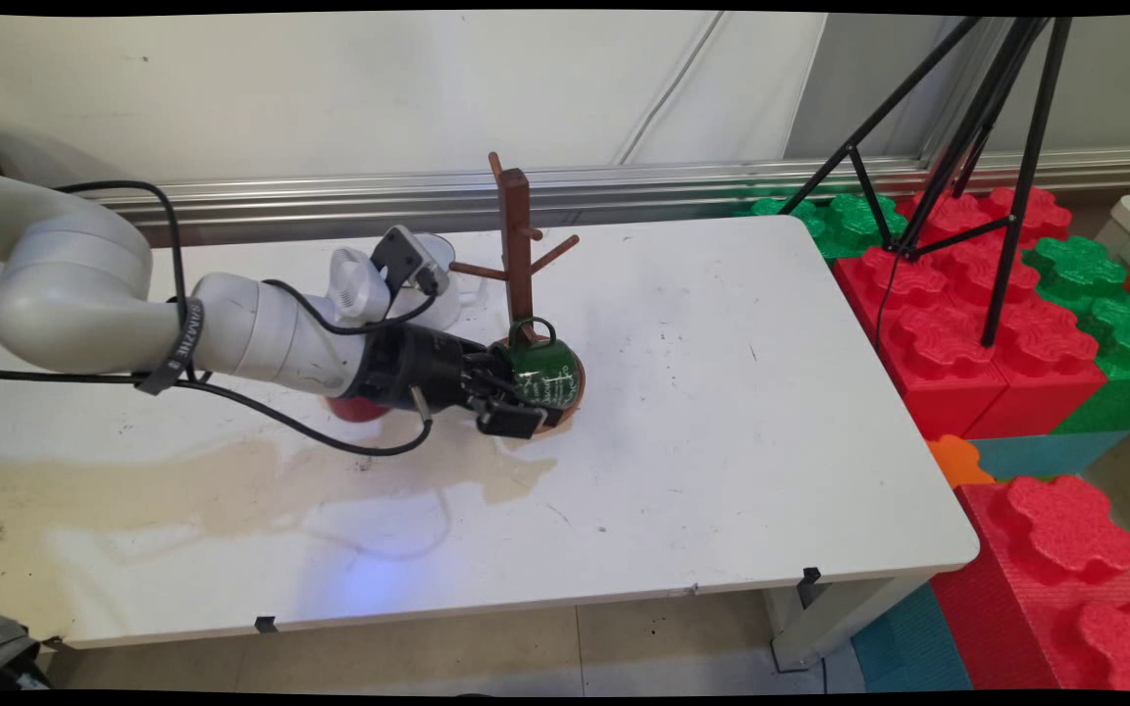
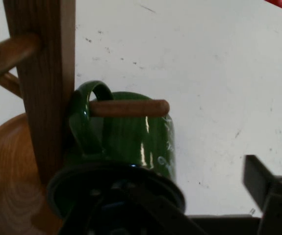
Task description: Pick up the green mug from the rack, then place the picked object on the table
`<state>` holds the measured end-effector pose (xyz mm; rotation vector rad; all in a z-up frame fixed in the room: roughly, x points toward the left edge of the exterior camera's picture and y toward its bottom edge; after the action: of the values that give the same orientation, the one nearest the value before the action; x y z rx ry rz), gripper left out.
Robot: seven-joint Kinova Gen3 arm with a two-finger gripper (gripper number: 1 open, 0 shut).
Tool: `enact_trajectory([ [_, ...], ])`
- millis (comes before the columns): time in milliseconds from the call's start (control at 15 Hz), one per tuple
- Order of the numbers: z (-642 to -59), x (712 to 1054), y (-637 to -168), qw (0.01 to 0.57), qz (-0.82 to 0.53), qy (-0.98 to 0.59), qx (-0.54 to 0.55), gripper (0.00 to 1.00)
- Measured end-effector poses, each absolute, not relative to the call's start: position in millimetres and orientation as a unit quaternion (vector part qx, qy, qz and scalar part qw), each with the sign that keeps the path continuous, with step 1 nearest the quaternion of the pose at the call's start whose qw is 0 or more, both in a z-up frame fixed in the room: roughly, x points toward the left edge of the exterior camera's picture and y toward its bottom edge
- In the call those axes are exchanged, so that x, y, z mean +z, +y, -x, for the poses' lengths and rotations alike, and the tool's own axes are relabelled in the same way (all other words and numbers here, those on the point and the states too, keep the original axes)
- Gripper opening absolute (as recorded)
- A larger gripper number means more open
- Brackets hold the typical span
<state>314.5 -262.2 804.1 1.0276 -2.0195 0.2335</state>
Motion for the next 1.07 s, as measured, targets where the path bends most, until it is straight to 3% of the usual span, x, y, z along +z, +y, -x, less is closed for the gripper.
enact_trajectory([
  [1067, -312, 807, -255, 0.422, -0.426, -0.795, 0.095, 0.00],
])
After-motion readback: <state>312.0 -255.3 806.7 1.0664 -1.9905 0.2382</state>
